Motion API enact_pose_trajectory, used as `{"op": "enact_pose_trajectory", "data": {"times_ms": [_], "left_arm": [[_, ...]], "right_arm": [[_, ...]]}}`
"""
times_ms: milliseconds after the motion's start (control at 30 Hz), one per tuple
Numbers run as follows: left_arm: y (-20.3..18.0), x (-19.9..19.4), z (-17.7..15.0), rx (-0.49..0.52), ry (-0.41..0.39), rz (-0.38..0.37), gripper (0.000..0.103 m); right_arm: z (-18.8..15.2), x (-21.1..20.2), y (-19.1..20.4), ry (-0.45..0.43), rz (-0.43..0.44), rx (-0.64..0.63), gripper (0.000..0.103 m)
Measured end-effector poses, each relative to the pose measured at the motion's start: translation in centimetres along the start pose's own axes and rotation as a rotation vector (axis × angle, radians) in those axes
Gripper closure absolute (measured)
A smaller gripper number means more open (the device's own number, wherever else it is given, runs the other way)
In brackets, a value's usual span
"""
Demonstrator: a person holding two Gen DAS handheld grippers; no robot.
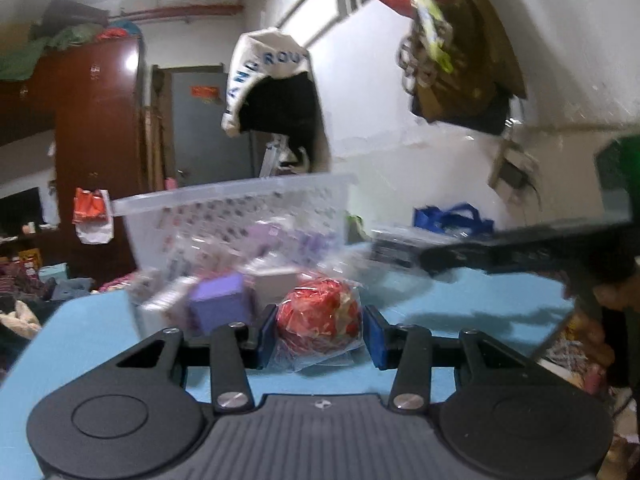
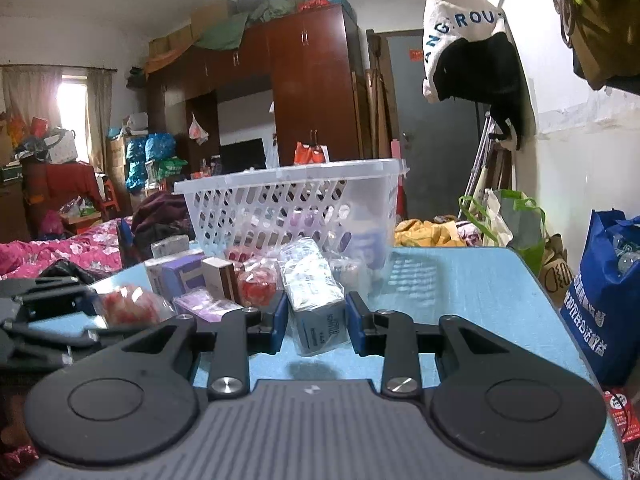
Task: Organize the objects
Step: 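Grasp the red bagged ball with the left gripper while the right grasps a clear white packet, then lift both items over the white basket and open both grippers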
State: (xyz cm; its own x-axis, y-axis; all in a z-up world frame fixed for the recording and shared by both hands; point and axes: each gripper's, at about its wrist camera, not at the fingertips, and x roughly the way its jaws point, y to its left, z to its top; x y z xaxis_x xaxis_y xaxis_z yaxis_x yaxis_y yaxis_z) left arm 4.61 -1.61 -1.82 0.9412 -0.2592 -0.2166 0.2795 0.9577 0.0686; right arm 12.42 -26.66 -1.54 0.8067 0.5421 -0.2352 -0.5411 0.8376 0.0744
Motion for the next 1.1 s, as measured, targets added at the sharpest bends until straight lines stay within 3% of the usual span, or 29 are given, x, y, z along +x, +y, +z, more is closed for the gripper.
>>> {"op": "enact_pose_trajectory", "data": {"times_ms": [433, 767, 867, 967, 1100], "left_arm": [[5.6, -1.4, 1.5, -0.090, -0.085, 0.110, 0.054], [6.6, -2.0, 2.5, -0.118, -0.121, 0.104, 0.054], [7.5, -1.7, 5.2, -0.138, -0.149, 0.077, 0.054], [8.6, 0.5, 9.6, -0.147, -0.170, 0.083, 0.054], [10.4, 7.1, 15.3, -0.151, -0.084, 0.099, 0.054]], "right_arm": [[0.2, -0.4, 0.7, -0.093, -0.010, -0.022, 0.068], [0.7, -0.7, 0.6, -0.117, 0.010, -0.006, 0.068], [2.7, -0.6, 0.5, -0.144, 0.033, 0.005, 0.068], [6.8, 0.9, 0.6, -0.197, 0.078, 0.011, 0.068], [12.1, 6.3, 1.5, -0.175, 0.013, -0.062, 0.068]]}}
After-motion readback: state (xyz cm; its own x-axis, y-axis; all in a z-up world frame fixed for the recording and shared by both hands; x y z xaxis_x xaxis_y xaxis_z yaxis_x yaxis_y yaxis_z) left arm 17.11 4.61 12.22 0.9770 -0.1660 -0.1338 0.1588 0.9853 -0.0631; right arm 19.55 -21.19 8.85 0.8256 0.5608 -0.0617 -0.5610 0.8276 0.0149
